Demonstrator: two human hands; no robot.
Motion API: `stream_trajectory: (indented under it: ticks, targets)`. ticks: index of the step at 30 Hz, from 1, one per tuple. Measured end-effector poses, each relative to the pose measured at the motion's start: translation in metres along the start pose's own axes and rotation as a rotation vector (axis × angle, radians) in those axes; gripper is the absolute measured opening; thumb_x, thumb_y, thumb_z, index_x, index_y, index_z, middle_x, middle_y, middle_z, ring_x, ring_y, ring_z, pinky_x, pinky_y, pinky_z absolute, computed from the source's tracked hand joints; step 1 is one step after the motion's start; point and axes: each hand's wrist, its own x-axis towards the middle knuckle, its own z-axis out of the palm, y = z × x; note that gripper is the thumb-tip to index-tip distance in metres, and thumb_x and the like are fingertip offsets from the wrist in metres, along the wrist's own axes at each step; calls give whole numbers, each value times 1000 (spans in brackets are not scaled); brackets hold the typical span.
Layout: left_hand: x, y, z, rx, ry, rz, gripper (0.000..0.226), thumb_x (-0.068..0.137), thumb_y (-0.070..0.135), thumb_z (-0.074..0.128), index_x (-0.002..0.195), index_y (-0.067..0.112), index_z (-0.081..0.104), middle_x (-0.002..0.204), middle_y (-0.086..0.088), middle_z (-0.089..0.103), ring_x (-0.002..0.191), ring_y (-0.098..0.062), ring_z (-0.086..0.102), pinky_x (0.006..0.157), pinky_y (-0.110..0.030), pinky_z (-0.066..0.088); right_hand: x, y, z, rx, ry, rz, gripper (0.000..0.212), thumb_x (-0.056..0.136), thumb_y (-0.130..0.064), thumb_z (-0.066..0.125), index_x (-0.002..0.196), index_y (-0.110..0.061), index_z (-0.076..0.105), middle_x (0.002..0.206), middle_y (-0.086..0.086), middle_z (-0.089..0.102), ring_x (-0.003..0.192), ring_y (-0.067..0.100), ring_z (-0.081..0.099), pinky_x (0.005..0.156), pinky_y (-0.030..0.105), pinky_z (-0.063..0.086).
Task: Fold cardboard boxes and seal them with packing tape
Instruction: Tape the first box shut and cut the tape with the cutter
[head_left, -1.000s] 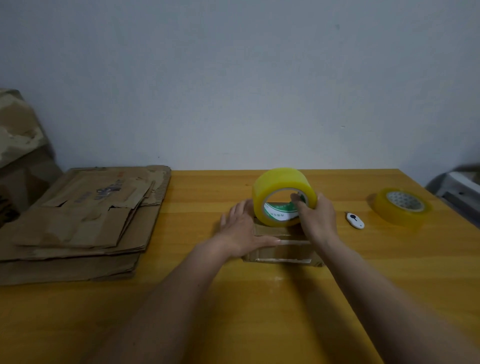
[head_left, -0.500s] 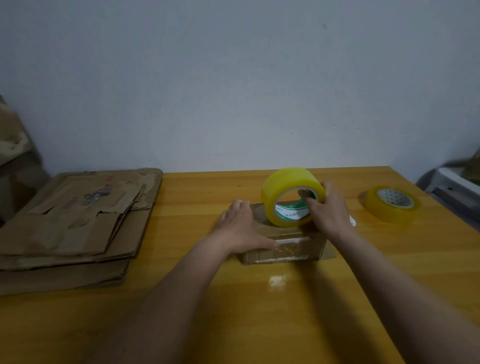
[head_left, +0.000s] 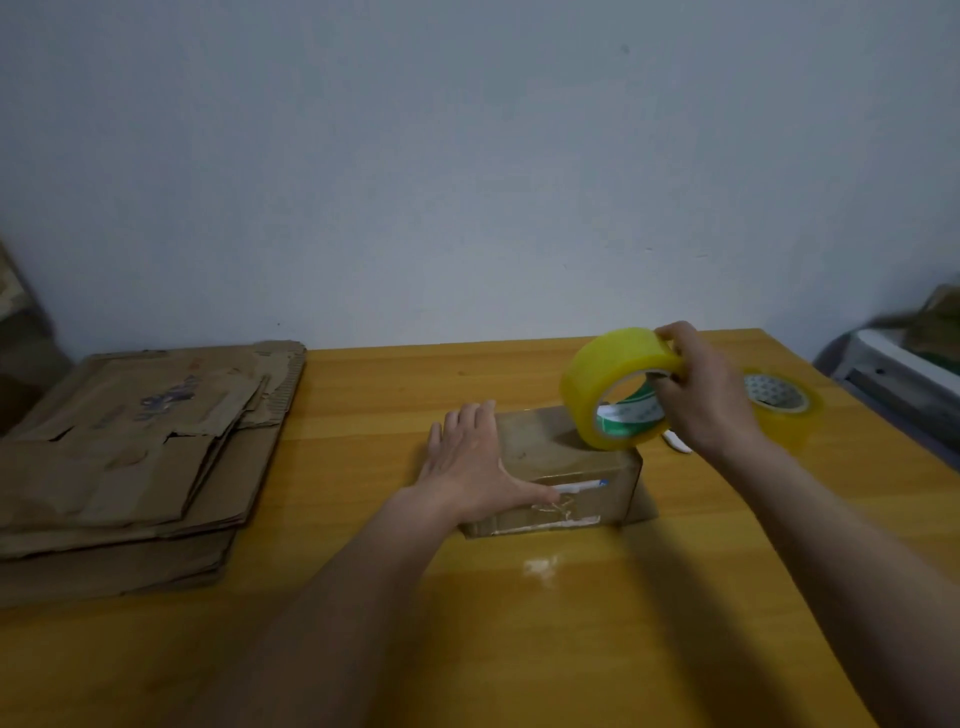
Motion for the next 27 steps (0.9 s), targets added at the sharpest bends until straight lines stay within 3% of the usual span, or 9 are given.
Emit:
stream_trajectory:
  ticks: [3,5,8,14,18,22,27]
  targets:
    - [-1,3,-2,-2,-9,7,132,57,83,65,154,16,5,157,-1,14,145,-26,12,120,-46,13,-1,6,6,19,91,12,36,86,-2,59,121,-10,54,110,15,61,98,34,56,74,43,48]
    - [-3,3,-2,-14,-10,6,134,57,83,65,154,16,3,158,0,13,145,-25,11,120,-46,13,-3,9,18,320,99,210,31,87,-1,60,116,-10,58,110,10,62,100,27,58,75,37,47]
    - [-4,4,-3,-24,-21,3,138,56,84,65,154,17,-5,160,0,8,147,-24,9,121,-45,11,-8,14,24,683,15,368,15,90,-3,60,103,-11,60,91,10,68,91,27,65,82,43,53]
    - [-4,6,-4,-12,-34,4,141,56,85,63,153,17,-13,161,0,6,147,-24,8,121,-45,10,8,17,-2,360,-90,9,27,87,8,55,106,-10,53,96,15,60,86,26,60,73,35,48]
    - [-6,7,-4,-22,-57,14,140,56,85,63,153,19,-15,161,2,2,148,-23,4,121,-44,7,15,44,-18,214,-41,-2,32,84,13,53,99,-15,49,91,11,55,86,30,54,63,32,39]
    - [-2,7,-2,-12,-66,22,141,55,87,61,153,19,-15,162,3,1,148,-23,5,121,-42,7,10,57,-17,163,-50,15,33,84,13,53,100,-16,48,91,11,55,86,30,53,68,36,41]
    - [-2,9,-5,12,-80,24,141,55,87,60,153,18,-16,162,1,-1,148,-23,3,121,-42,7,8,66,-20,110,-77,-21,29,81,15,52,102,-5,51,83,10,53,77,29,51,62,37,39]
